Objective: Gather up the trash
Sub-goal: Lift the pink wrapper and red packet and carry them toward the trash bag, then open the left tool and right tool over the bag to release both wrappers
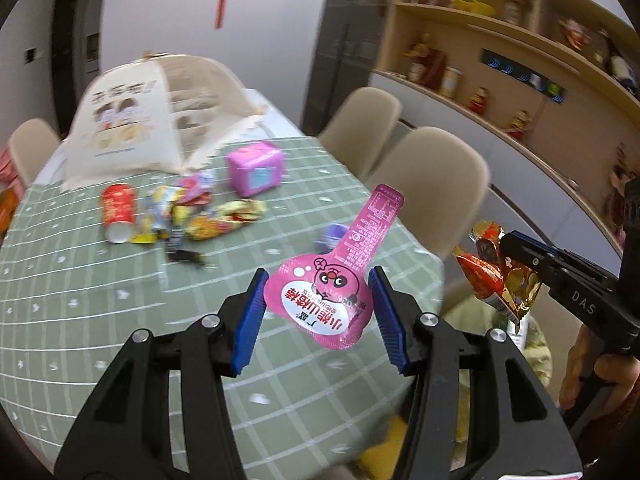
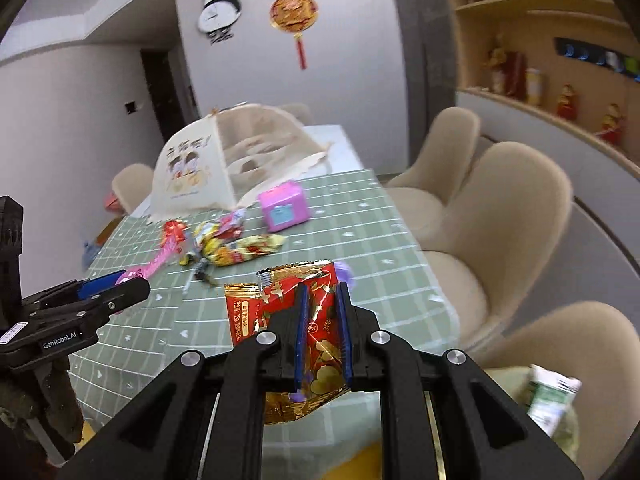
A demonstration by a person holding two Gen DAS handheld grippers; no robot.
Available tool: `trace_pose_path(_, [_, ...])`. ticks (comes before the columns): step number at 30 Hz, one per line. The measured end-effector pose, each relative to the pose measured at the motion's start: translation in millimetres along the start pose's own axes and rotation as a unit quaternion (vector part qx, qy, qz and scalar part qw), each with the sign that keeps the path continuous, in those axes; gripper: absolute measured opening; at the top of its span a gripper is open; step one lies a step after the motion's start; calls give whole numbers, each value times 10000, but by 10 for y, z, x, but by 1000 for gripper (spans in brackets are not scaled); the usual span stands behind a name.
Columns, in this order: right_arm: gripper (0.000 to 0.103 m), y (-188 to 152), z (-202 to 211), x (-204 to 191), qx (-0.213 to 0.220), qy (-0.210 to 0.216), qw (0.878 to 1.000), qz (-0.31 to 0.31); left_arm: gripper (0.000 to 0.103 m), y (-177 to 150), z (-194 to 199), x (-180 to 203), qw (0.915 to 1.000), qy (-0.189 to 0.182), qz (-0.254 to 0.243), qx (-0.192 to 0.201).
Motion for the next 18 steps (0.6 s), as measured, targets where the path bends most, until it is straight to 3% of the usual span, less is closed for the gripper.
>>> trace_pose_path(12, [15,-644,794,989,310,-750,9952,-540,49,-299,-236,1273,9941,-840,-593,-354])
trace_pose_path(18, [15,-971,1028,1443,289,-1013,9905,-883,49,-453,-505,1762,9858,-1320,-742,-722])
Point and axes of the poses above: each gripper's, at about its wrist camera, not at the fingertips, and z roughly against the way its jaws point, x to its right, y to its top, the point moved 5 cm from there along -z, roughly the way its jaws point, and after that the axes turned 13 degrees about -x, right-handed, at the moved point
